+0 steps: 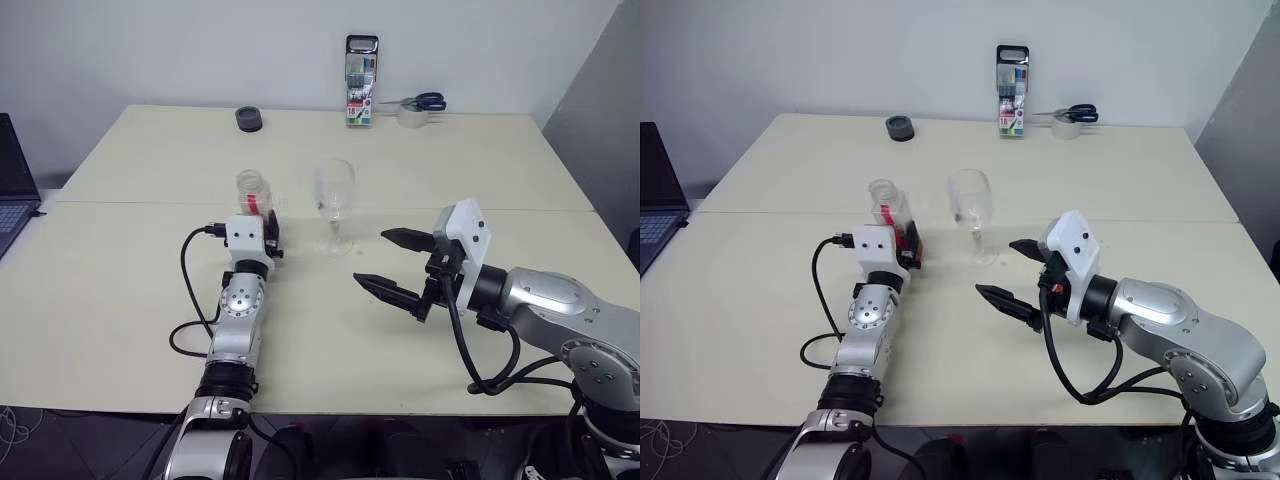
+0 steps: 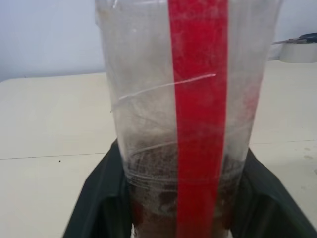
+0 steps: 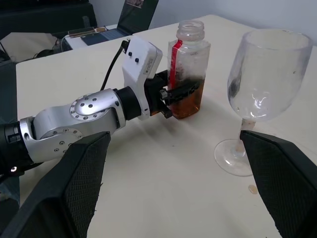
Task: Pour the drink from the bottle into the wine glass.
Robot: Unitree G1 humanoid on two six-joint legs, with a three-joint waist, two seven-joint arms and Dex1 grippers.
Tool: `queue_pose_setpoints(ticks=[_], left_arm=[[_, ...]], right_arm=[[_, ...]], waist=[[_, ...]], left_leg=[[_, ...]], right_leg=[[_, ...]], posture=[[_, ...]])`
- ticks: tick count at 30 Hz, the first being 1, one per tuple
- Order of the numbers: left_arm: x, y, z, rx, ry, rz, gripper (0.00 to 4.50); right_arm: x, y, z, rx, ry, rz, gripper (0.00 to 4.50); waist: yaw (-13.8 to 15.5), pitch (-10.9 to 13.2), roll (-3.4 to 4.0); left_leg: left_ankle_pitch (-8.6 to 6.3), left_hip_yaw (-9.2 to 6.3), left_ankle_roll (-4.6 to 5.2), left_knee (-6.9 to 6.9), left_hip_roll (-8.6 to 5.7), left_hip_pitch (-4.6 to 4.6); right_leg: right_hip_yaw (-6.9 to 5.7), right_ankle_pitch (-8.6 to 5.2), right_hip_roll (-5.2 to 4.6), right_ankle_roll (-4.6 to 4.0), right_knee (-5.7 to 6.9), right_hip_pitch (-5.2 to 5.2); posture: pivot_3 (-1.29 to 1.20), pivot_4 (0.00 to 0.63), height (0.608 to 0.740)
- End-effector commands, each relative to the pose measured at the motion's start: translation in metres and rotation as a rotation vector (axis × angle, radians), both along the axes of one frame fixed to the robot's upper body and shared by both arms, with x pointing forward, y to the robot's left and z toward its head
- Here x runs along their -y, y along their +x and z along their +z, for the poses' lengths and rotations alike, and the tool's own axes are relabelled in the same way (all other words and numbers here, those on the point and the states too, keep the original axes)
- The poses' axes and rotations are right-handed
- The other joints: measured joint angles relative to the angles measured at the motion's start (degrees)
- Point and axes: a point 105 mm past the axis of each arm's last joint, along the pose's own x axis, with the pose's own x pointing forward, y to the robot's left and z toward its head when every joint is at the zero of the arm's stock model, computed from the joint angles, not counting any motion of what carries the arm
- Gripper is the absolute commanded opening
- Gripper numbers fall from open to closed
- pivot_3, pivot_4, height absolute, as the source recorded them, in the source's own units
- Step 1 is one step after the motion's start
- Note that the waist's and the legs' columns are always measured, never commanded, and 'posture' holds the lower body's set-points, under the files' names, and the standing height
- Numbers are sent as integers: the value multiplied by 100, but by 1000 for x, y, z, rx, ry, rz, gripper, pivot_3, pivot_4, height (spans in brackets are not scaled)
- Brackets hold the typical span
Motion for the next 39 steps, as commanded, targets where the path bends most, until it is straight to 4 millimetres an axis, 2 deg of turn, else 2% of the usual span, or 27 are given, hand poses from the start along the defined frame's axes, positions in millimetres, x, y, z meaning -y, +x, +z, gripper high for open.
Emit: queue_pose_setpoints(ticks=[1,6,10,16,19,25,33,39], left_arm=[[-3,2,17,65,12,-1,1687],[-15,4,25,51,46,-33,1687],[-24,8,47,70,108,-87,1687],[-9,19,75,68,215,-251,1687],[6,19,91,97,342,-341,1687],[19,17,116,156,581,-436,1687],[18,24,136,188,836,-426,1687],[22,33,145,195,938,-393,1687]], right_arm=[[-1,-6,13,64,9,16,4500],[1,-5,13,72,9,9,4500],[2,-2,16,104,20,-10,4500],[3,6,20,179,66,-80,4500],[3,11,27,236,99,-120,4500],[2,16,39,288,183,-160,4500],[-5,23,41,305,231,-179,4500],[-8,25,42,308,253,-174,4500]], waist=[[-1,0,0],[-7,0,0],[-16,0,0],[26,0,-1],[30,0,-1],[14,1,0],[-10,1,0],[-19,1,0]], left_leg=[[0,0,0,0,0,0],[0,0,0,0,0,0],[0,-1,-1,-1,1,1],[2,-4,-4,1,-2,-4],[6,-1,-10,0,-3,-3],[11,-1,-20,-1,-2,-1],[5,-1,-8,0,-2,-1],[5,0,-8,1,-4,-5]], right_leg=[[0,0,0,0,0,0],[0,0,0,0,0,0],[-1,0,1,0,1,0],[-4,0,0,0,-4,0],[-1,0,-1,0,-5,0],[0,0,2,0,0,-3],[0,0,3,0,1,-5],[0,0,2,0,0,-8]], posture=[[0,150,740],[0,150,740],[0,150,740],[0,150,740],[0,150,740],[0,150,740],[0,150,740],[0,150,740]])
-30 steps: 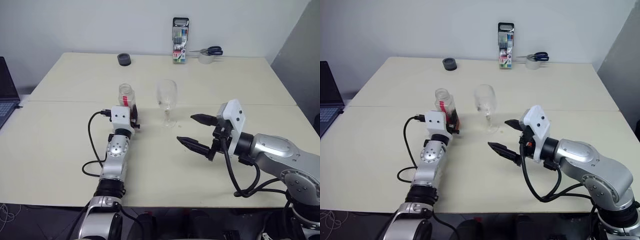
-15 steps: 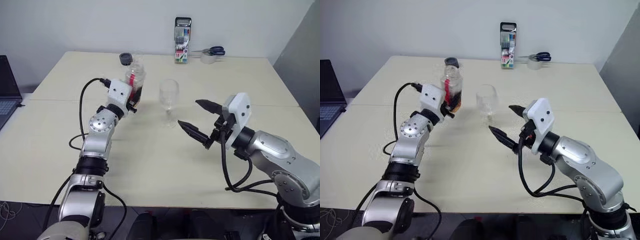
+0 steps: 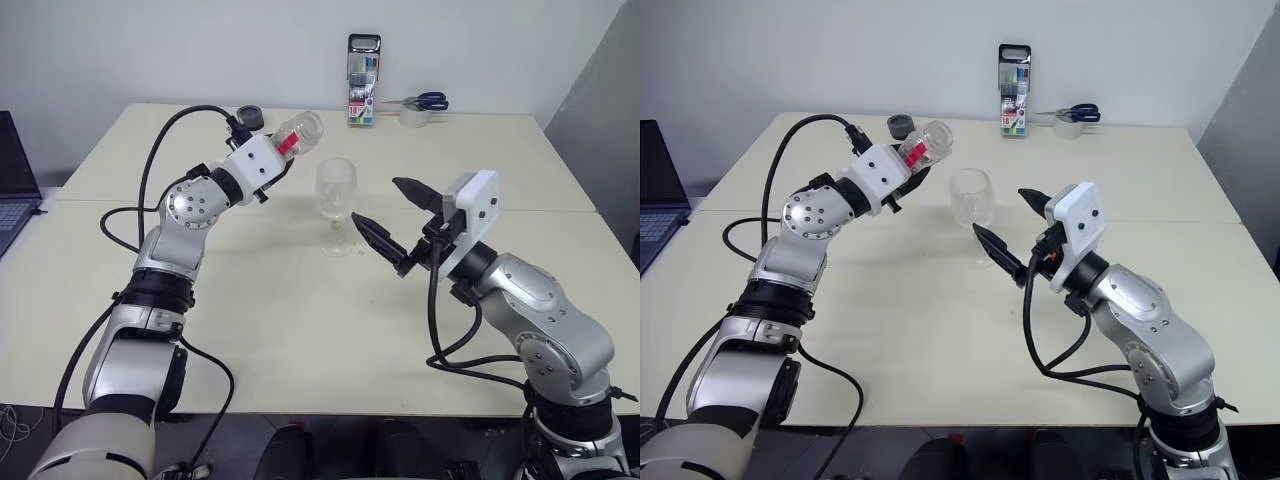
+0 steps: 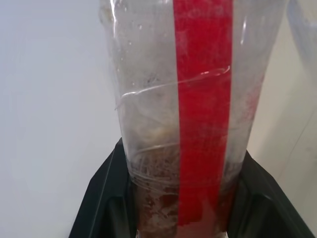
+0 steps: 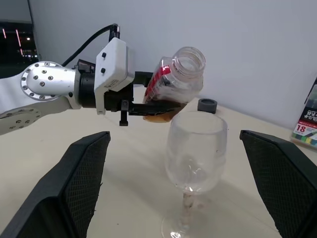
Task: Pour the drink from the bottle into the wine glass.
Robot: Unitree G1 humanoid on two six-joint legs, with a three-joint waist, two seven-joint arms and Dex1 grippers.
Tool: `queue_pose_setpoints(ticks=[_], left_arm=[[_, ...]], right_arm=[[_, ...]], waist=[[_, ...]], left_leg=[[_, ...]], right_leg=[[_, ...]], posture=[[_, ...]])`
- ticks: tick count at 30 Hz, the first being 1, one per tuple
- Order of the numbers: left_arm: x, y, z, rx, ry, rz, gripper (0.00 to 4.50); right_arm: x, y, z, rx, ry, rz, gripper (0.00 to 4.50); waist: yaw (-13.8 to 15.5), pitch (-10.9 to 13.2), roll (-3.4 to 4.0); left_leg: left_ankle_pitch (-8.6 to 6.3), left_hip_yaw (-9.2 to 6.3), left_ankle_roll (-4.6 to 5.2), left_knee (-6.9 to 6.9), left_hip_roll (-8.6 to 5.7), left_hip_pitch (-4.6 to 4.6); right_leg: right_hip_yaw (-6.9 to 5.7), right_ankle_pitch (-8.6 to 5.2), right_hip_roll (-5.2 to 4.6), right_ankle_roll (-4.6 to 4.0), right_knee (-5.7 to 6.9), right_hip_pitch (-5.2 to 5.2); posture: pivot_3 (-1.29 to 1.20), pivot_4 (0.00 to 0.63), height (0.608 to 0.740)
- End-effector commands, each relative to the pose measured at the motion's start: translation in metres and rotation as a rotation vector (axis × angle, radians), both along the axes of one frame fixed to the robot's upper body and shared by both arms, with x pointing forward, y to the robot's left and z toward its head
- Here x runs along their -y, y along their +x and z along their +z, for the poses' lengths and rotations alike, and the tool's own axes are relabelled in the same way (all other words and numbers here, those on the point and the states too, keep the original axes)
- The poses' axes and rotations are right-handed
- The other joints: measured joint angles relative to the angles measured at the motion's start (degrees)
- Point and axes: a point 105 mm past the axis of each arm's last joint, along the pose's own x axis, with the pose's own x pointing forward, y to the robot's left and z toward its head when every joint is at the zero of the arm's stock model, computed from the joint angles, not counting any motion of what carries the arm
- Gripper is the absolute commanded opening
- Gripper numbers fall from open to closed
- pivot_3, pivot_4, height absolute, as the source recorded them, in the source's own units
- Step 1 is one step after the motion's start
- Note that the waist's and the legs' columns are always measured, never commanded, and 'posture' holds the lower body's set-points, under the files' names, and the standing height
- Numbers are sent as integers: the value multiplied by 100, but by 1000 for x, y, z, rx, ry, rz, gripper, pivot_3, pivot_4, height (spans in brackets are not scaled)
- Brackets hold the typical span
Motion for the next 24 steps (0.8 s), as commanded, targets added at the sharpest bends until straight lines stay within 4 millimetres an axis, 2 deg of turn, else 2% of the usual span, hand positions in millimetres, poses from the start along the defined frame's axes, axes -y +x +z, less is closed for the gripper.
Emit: queue_pose_setpoints(ticks=[1,14,24], left_arm=[[10,-2,27,118,75,-25,1687],[8,0,29,199,249,-34,1687],[5,0,40,257,343,-27,1687]], right_arm=[[-3,-4,14,63,24,15,4500],[-1,-2,17,60,36,4,4500],[-1,0,14,48,34,-3,4500]], waist=[[-3,0,0],[-17,0,0],[-14,0,0]], left_leg=[[0,0,0,0,0,0],[0,5,0,-1,1,0],[0,6,0,0,1,-2]], right_leg=[[0,0,0,0,0,0],[4,0,0,0,6,-6],[3,0,0,0,5,-8]], posture=[[0,150,740],[0,150,740],[0,150,740]])
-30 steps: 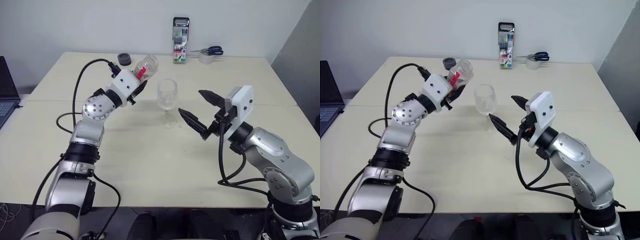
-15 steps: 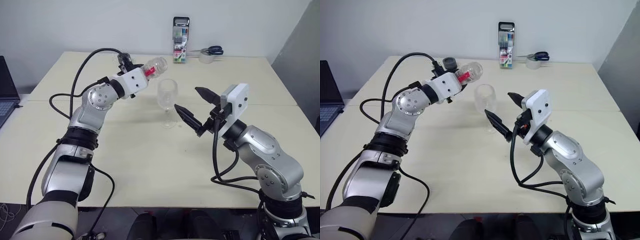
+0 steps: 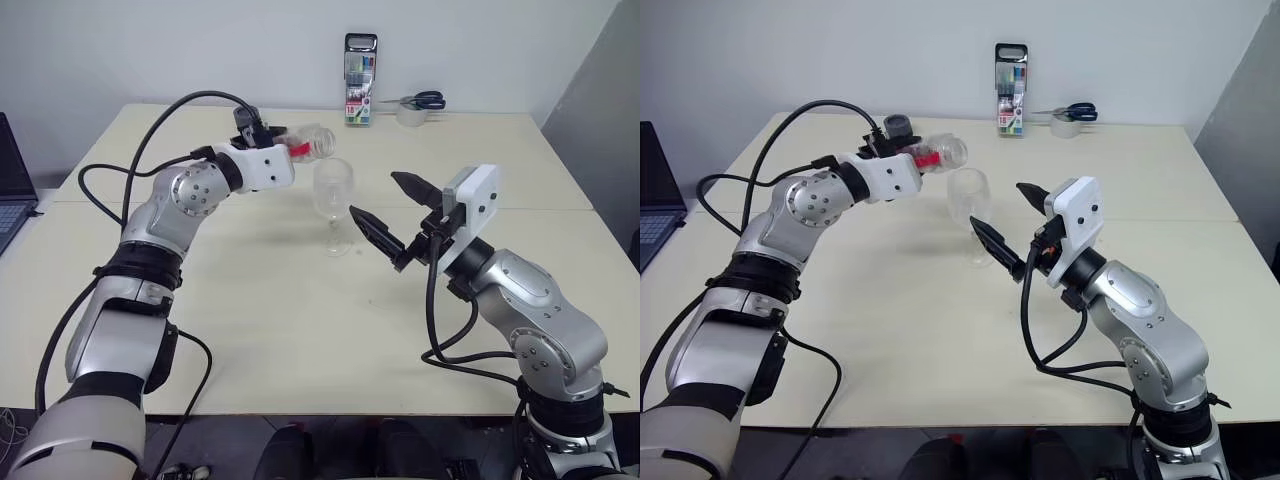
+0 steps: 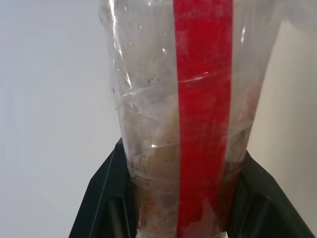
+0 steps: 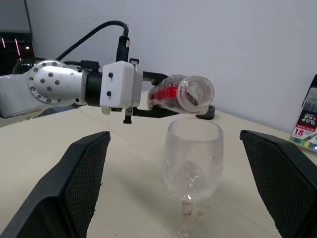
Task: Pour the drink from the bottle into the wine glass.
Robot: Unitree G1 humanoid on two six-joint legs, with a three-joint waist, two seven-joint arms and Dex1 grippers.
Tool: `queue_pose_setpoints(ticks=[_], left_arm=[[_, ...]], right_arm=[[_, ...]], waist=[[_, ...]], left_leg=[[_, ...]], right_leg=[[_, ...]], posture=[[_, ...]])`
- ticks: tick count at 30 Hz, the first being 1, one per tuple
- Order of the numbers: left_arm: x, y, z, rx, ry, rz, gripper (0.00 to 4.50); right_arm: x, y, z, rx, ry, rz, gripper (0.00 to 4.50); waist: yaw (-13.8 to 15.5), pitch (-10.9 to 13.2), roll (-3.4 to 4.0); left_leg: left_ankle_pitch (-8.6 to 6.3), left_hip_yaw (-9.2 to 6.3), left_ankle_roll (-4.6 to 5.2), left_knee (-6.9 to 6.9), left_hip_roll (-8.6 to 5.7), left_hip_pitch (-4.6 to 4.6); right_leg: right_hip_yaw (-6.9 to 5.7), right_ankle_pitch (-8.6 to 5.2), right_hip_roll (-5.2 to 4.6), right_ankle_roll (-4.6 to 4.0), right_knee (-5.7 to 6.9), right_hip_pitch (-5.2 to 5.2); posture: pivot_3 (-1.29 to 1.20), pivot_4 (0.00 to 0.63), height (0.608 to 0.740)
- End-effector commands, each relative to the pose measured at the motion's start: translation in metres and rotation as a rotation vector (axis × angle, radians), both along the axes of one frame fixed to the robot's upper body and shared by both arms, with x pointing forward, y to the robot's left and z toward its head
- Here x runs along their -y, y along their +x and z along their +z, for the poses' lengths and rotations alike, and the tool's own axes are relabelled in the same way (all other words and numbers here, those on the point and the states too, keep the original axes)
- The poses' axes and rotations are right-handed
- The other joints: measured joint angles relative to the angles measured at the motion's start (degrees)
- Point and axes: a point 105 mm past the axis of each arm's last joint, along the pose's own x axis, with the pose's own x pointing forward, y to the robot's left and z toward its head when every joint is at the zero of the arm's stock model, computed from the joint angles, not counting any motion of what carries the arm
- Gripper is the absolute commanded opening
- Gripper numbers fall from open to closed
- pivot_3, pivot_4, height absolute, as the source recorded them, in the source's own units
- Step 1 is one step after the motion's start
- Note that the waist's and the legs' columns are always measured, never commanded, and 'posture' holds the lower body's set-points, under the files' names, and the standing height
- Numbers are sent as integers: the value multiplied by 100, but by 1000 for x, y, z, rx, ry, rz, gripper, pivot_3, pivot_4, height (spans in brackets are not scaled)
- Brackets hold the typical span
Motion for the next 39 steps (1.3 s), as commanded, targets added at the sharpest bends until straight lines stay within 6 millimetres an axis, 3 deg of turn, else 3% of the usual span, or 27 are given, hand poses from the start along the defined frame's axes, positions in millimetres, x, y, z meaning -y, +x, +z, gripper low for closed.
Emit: queue_pose_setpoints(ticks=[1,14,24,39], left_arm=[[1,-3,25,89,8,-17,1687],[-1,-1,30,109,57,-19,1687],[-4,1,30,110,111,-12,1687],[-6,1,44,181,200,-9,1687]], right_arm=[[2,-1,8,39,8,-10,4500],[22,7,-14,7,28,-126,4500],[21,-2,6,135,69,-123,4500],[21,0,5,141,50,-127,4500]], waist=[[0,0,0],[-2,0,0],[-7,0,0],[-6,0,0]], left_leg=[[0,1,0,0,0,0],[1,9,-2,0,0,-1],[7,11,-13,0,0,-1],[8,13,-14,1,0,-1]], right_leg=[[1,0,0,0,0,0],[6,0,0,0,3,-7],[7,0,0,0,4,-8],[9,0,0,0,6,-9]], posture=[[0,150,740],[0,150,740],[0,150,740],[0,150,740]])
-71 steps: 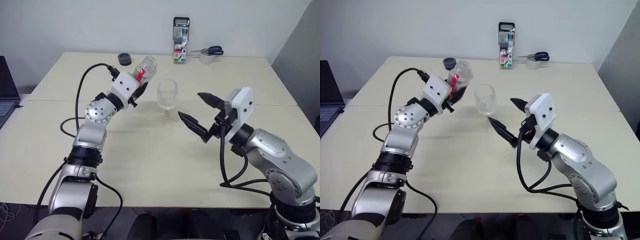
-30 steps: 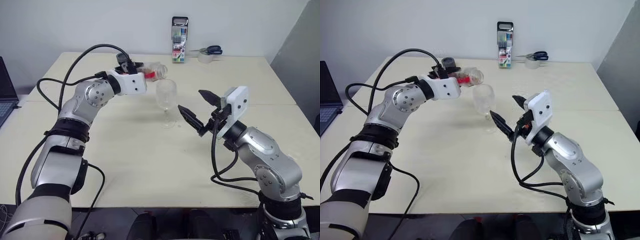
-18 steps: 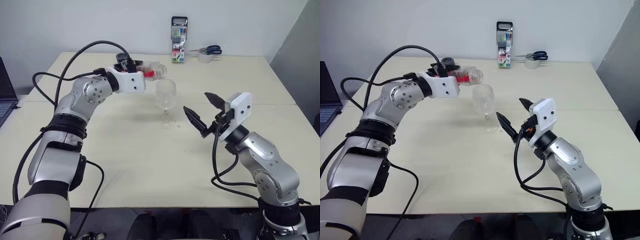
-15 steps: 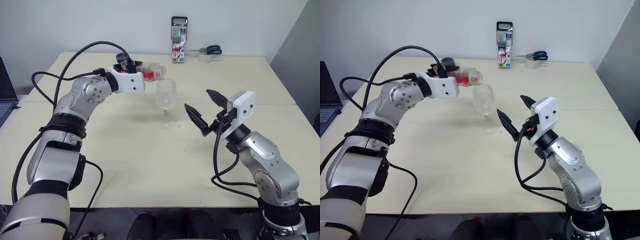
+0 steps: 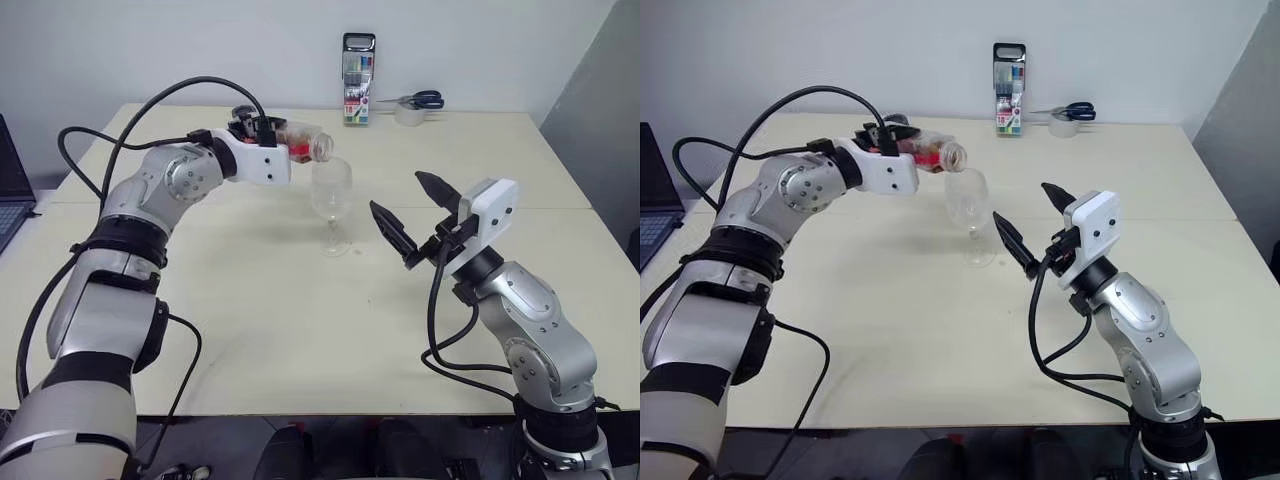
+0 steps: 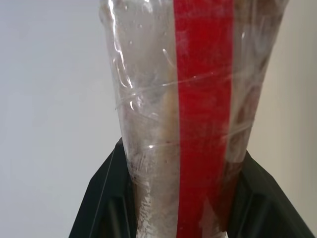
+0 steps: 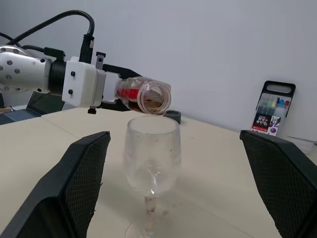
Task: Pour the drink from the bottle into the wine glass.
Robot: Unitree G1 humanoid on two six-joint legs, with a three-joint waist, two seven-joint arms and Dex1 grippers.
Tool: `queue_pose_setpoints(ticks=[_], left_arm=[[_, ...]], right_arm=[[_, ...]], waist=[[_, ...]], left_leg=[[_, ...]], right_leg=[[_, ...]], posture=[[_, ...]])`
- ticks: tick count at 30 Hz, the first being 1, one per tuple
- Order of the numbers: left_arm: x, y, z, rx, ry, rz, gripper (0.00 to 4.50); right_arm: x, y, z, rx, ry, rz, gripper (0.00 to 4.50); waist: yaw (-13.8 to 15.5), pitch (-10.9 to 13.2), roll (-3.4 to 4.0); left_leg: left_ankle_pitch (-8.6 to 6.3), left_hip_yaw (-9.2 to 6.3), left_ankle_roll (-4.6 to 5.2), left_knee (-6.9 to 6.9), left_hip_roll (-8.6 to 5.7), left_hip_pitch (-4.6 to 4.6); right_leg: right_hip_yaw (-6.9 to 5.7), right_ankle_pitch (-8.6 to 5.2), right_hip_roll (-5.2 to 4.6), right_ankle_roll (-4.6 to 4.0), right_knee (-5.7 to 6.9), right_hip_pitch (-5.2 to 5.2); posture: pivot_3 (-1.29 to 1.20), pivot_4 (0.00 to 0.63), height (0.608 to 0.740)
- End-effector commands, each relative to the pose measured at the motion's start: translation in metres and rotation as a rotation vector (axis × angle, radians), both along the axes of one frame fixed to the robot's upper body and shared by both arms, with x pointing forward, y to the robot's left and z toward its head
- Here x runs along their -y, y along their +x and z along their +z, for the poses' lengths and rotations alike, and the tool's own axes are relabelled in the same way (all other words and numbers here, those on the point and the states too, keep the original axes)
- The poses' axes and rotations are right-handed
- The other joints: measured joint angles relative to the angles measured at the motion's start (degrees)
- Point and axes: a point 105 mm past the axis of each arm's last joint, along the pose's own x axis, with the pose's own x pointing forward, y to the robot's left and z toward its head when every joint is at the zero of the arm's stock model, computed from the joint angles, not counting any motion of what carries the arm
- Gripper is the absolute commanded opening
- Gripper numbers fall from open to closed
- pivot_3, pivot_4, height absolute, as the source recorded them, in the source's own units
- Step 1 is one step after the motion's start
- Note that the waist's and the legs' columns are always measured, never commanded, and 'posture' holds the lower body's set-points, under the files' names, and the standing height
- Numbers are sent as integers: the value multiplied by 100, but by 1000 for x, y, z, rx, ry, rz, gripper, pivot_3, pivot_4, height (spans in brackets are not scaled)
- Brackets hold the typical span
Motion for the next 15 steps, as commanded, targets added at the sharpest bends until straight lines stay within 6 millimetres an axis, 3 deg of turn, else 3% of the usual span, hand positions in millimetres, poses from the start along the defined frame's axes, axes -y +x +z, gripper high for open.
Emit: queue_pose_setpoints(ticks=[1,15], left_arm=[[0,-4,34,109,4,-13,1687],[-4,-3,42,138,65,-9,1687]], right_arm=[[1,-7,14,73,3,1,4500],[2,-5,16,78,6,5,4500]], waist=[[0,0,0],[-1,0,0]], left_leg=[[0,0,0,0,0,0],[0,3,-1,0,0,1]], right_leg=[[0,0,0,0,0,0],[2,0,0,0,1,-2]], posture=[[0,150,740],[0,150,740]])
